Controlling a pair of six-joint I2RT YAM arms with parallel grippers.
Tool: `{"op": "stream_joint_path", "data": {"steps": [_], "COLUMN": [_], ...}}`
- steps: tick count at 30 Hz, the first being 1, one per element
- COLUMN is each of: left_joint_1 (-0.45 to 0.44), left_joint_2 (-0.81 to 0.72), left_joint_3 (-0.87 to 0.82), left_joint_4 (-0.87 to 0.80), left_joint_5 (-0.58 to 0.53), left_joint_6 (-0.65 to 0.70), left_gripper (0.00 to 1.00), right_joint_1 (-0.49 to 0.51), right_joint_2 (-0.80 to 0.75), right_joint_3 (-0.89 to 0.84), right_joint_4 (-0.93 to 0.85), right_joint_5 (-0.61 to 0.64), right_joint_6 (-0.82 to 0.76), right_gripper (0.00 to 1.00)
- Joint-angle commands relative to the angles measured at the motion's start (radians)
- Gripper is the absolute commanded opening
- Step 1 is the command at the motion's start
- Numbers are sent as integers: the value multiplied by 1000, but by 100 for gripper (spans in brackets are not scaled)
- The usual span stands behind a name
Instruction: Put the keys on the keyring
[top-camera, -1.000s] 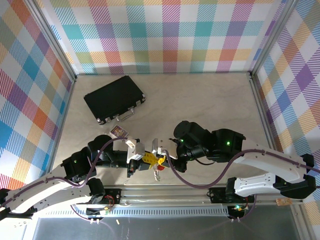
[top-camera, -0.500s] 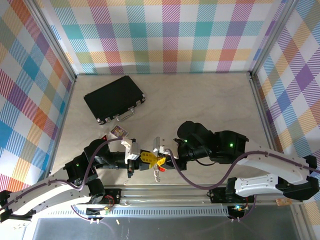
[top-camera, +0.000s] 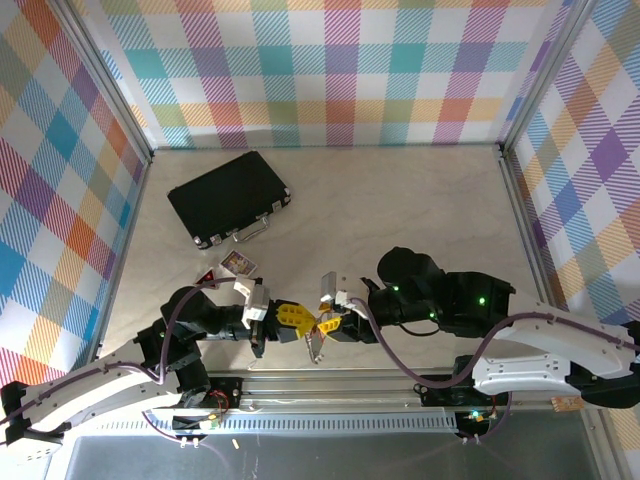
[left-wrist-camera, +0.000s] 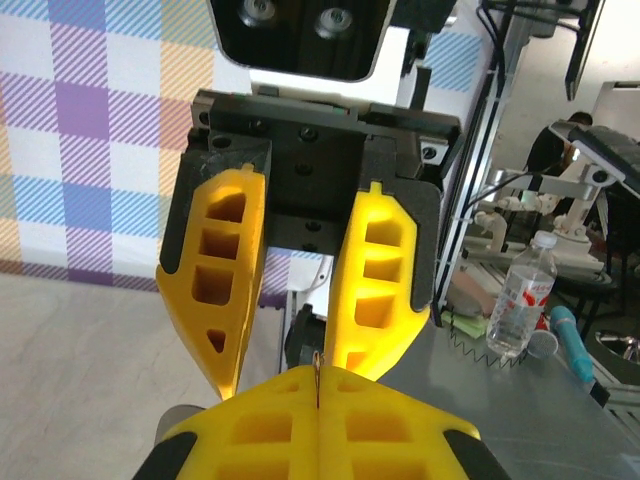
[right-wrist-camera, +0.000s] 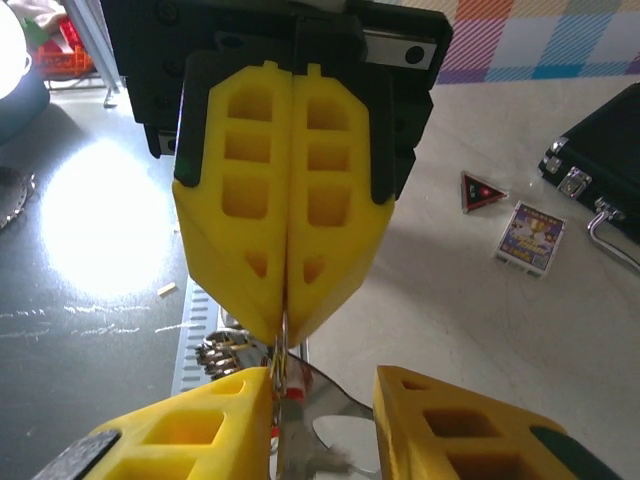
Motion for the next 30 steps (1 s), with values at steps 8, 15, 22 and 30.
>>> {"op": "stream_joint_path", "data": {"steps": [8,15,22,30], "left_joint_1": [-8,-8,-8,-9], "left_joint_2": [-14,-19,-32,-48], "left_joint_3": [-16,-18,-14,31], "left_joint_4": [130,130,89,-83], "left_joint_5": [35,35,26,20], "left_joint_6": [-32,-33,-17,38], "left_gripper": [0,0,0,0], "right_joint_1": [5,6,6,6], "right_joint_2": [-35,-46,-46,-31], "right_joint_3": [-41,-63,-77,-66], "right_joint_4": [106,144,168,122], "right_joint_5": [-26,-54,-60,-58], "right_joint_6": [41,50,55,53], "right_gripper": [26,19,8,0]}}
